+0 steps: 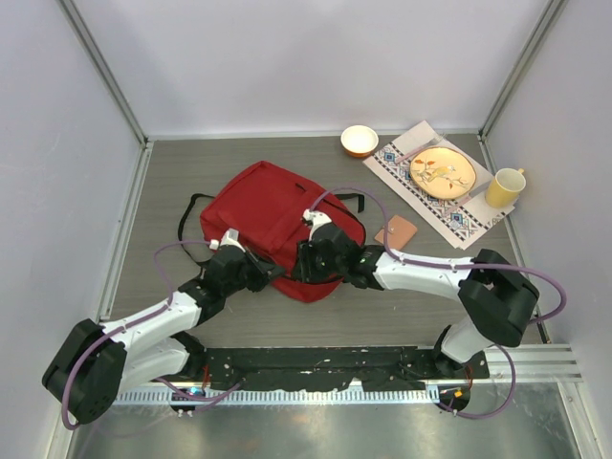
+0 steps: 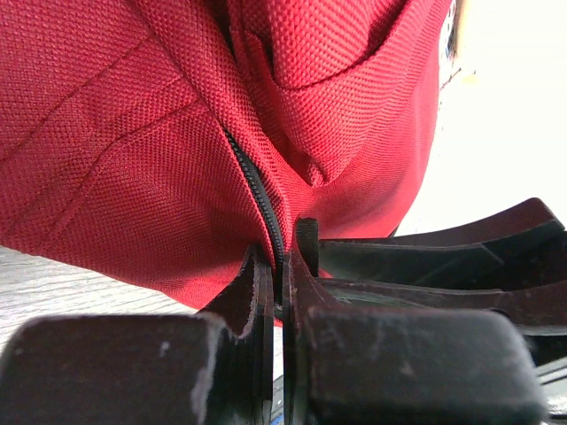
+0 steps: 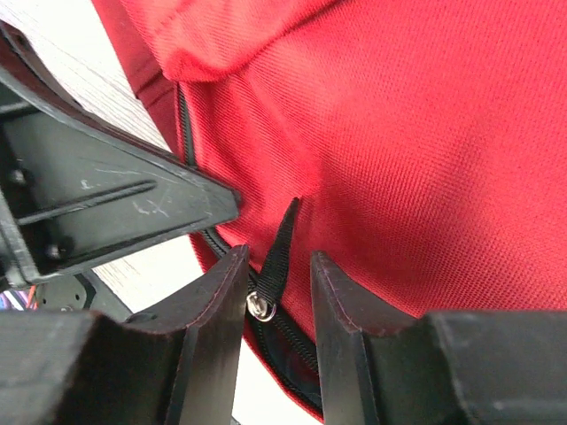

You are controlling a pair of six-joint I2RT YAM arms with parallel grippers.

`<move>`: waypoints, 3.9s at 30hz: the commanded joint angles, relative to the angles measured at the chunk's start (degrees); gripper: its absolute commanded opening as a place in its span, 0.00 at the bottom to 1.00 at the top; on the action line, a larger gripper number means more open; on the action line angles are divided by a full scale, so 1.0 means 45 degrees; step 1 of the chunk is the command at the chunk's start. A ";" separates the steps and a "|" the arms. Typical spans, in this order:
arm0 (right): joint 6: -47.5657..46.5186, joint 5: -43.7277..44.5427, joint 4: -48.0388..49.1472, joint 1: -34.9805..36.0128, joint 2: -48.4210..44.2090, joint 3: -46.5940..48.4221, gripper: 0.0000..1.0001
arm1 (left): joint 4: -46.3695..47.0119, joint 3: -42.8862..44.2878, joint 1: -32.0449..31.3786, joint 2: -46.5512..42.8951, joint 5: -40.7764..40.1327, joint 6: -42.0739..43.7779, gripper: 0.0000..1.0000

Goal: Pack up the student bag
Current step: Zip the student bag at the center of the board.

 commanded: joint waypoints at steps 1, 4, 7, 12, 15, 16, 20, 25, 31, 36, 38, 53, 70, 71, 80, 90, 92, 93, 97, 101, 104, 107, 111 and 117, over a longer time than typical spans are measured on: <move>-0.0203 -0.0180 -0.0310 0.0032 0.0174 0.0417 0.40 | 0.0761 -0.0029 -0.0107 -0.0181 -0.0013 -0.0041 0.00; -0.0222 -0.0219 -0.0330 0.0032 0.0291 0.0437 0.40 | 0.0780 -0.0049 -0.0108 -0.0182 -0.0013 -0.0080 0.00; -0.0242 -0.0374 -0.0388 0.0032 0.0505 0.0534 0.40 | 0.0819 -0.0049 -0.0108 -0.0181 0.0006 -0.0080 0.00; -0.0261 -0.0414 -0.0485 0.0052 0.0682 0.0632 0.27 | 0.0839 -0.0049 -0.0108 -0.0142 -0.0013 -0.0100 0.00; -0.0262 -0.0297 -0.0525 0.0033 0.0760 0.0613 0.11 | 0.0858 -0.0069 -0.0108 -0.0181 -0.0013 -0.0120 0.00; -0.0242 -0.0258 -0.0525 0.0052 0.0760 0.0593 0.07 | 0.0878 -0.0069 -0.0108 -0.0181 -0.0013 -0.0120 0.00; -0.0145 0.0210 -0.0505 0.0032 0.0469 0.0535 0.01 | 0.0858 -0.0088 -0.0108 -0.0181 -0.0013 -0.0120 0.00; 0.0070 0.1401 -0.0095 0.0032 -0.0411 0.0145 0.01 | 0.0819 -0.0146 -0.0108 -0.0181 -0.0091 -0.0100 0.00; 0.0480 0.2904 0.0705 0.0032 -0.1563 -0.0656 0.01 | 0.0215 -0.0127 -0.0108 -0.0396 -0.0462 0.0114 0.00; 0.0851 0.3880 0.0862 0.0032 -0.2265 -0.1300 0.01 | -0.0703 -0.0146 0.0321 -0.0981 -0.0619 0.0290 0.00; 0.1007 0.4155 0.0901 0.0032 -0.2462 -0.1554 0.01 | -0.1092 -0.0186 0.0807 -0.1370 -0.0521 0.0465 0.00; 0.0989 0.5154 0.1661 0.0032 -0.4318 -0.2649 0.01 | -0.3340 -0.0030 0.5807 -0.2955 0.2599 0.2262 0.00; 0.0714 0.3844 0.2503 0.0032 -0.3908 -0.2629 0.01 | -0.7189 0.3759 0.7198 -0.4126 0.4301 0.5739 0.91; 0.0754 0.3863 0.2522 0.0032 -0.3869 -0.2629 0.01 | -0.7208 0.3837 0.7120 -0.4146 0.4361 0.5721 0.91; 0.0832 0.4331 0.2386 0.0032 -0.3908 -0.2571 0.01 | -0.6271 0.2045 0.2768 -0.4964 0.1321 -0.0074 0.92; 0.0910 0.4547 0.2327 0.0032 -0.3928 -0.2610 0.01 | -0.6683 0.1885 -0.0145 -0.5049 -0.1103 -0.3828 0.91; 0.0949 0.4547 0.2346 0.0032 -0.3928 -0.2590 0.01 | -0.5183 0.1496 -0.0497 -0.4559 -0.1263 -0.4626 0.92; 0.0988 0.4547 0.2308 0.0032 -0.3928 -0.2571 0.01 | -0.4597 0.1436 -0.0846 -0.3841 -0.1360 -0.4863 0.92; 0.0969 0.4605 0.2249 0.0032 -0.3986 -0.2571 0.01 | -0.2607 0.1786 -0.1591 -0.2063 -0.1790 -0.5645 0.93; 0.0930 0.4586 0.2151 0.0032 -0.4006 -0.2551 0.01 | -0.1682 0.2099 -0.1982 -0.0945 -0.2376 -0.6192 0.92; 0.0911 0.4567 0.2170 0.0052 -0.4084 -0.2590 0.01 | -0.0416 0.1712 -0.2022 -0.0203 -0.2493 -0.7207 0.84; 0.0890 0.4547 0.2170 0.0052 -0.4045 -0.2610 0.01 | 0.0623 0.1649 -0.2061 0.0576 -0.2572 -0.7502 0.72; 0.0852 0.4391 0.2385 0.0052 -0.4123 -0.2727 0.01 | 0.1461 0.1709 -0.2061 0.1341 -0.2279 -0.7405 0.33; 0.0851 0.4644 0.2346 0.0052 -0.4338 -0.2903 0.01 | 0.1096 0.1241 -0.2041 0.1090 -0.2493 -0.6879 0.00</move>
